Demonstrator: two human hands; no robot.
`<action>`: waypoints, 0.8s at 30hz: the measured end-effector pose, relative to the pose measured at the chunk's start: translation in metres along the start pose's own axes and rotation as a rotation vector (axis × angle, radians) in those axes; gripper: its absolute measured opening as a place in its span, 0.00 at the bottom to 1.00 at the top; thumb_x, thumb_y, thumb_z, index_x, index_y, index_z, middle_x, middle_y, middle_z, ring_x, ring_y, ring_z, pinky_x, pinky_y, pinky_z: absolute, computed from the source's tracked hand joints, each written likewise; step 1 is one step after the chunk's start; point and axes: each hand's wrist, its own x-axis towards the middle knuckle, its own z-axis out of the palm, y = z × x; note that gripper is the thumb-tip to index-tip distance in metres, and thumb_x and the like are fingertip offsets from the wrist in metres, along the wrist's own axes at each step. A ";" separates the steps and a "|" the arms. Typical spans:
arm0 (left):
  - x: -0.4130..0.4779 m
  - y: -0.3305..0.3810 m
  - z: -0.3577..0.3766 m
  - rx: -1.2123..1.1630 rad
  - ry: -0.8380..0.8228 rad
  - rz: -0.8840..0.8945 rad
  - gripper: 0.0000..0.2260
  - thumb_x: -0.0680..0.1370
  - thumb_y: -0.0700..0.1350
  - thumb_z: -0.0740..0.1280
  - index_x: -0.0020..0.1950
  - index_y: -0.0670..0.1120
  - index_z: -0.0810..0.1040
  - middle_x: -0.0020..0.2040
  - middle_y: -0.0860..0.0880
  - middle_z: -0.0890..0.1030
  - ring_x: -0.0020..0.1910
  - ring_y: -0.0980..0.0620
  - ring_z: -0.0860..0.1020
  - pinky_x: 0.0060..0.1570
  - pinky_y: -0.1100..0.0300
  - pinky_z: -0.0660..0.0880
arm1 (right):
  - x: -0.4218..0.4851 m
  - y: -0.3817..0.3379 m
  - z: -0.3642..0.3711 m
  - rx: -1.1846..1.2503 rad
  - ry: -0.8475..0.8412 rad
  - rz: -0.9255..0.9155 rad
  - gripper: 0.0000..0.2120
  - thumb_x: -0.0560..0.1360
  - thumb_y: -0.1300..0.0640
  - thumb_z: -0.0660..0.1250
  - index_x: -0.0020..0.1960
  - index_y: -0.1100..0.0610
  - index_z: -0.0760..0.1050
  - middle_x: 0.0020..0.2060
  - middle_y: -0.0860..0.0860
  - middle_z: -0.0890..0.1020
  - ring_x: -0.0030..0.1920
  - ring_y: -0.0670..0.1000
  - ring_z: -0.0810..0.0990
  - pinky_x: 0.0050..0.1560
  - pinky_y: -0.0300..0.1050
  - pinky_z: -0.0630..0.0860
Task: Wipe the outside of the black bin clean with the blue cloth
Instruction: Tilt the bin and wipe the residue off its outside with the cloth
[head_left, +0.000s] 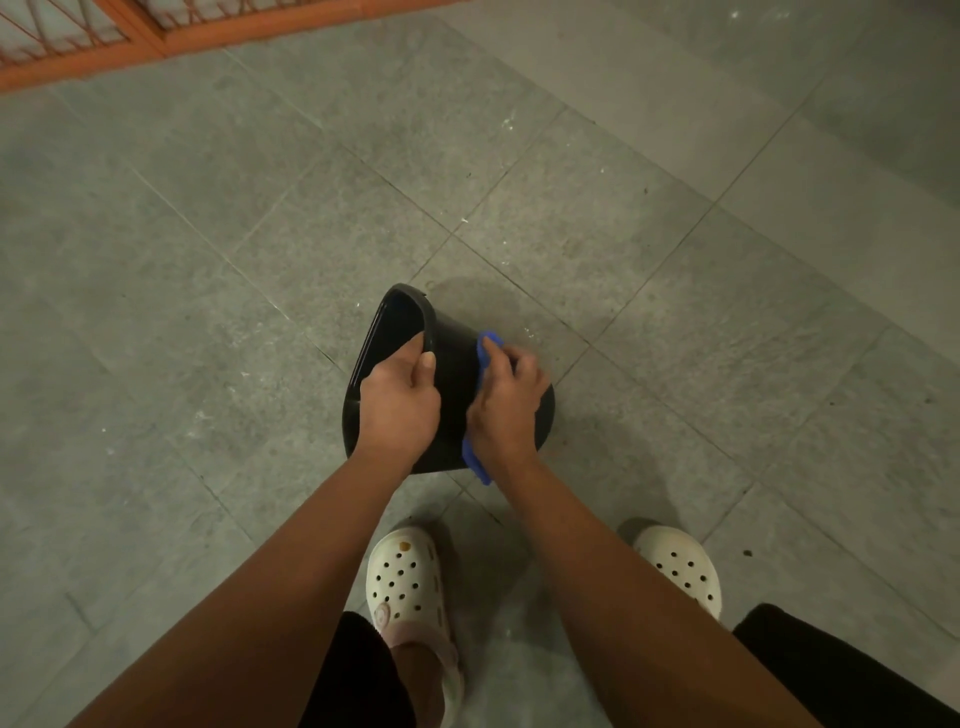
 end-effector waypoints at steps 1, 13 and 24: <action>0.001 -0.001 -0.001 0.006 -0.001 0.000 0.14 0.82 0.44 0.56 0.65 0.51 0.76 0.51 0.51 0.81 0.54 0.52 0.78 0.59 0.53 0.74 | -0.005 -0.005 0.003 0.033 0.019 -0.028 0.22 0.75 0.65 0.59 0.68 0.58 0.67 0.63 0.59 0.68 0.59 0.59 0.65 0.58 0.46 0.65; -0.002 -0.011 -0.005 -0.004 0.039 0.022 0.15 0.82 0.45 0.56 0.64 0.52 0.75 0.51 0.52 0.81 0.54 0.51 0.78 0.58 0.52 0.74 | 0.024 0.008 0.004 -0.045 -0.112 -0.174 0.25 0.73 0.65 0.57 0.68 0.51 0.67 0.61 0.53 0.71 0.59 0.59 0.66 0.57 0.51 0.66; 0.000 -0.011 -0.001 0.052 0.046 0.048 0.15 0.81 0.44 0.57 0.66 0.49 0.75 0.54 0.47 0.82 0.55 0.49 0.79 0.61 0.48 0.74 | 0.003 -0.006 0.009 -0.006 0.009 -0.075 0.24 0.73 0.65 0.59 0.68 0.53 0.67 0.62 0.57 0.68 0.57 0.60 0.64 0.51 0.52 0.69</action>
